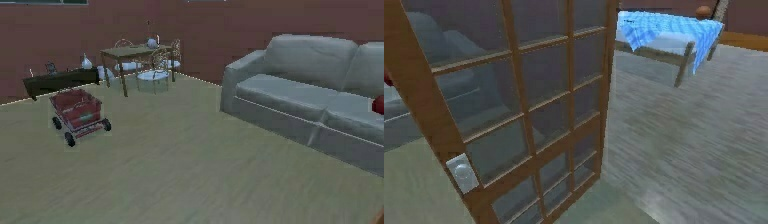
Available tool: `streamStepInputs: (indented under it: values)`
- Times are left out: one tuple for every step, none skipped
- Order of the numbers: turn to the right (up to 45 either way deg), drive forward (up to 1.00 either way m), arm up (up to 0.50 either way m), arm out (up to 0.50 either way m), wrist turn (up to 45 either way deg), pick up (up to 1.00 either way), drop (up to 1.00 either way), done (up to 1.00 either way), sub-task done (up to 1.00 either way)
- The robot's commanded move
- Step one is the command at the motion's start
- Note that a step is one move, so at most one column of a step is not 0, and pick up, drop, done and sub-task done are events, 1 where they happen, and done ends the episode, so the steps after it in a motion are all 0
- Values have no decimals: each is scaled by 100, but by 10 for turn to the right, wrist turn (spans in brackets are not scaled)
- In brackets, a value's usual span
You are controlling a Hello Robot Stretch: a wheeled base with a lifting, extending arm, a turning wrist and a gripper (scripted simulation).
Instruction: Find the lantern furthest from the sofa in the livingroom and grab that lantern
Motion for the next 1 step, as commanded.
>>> streamStepInputs:
  values:
    - [0,65,0,0,0,0,0,0,0]
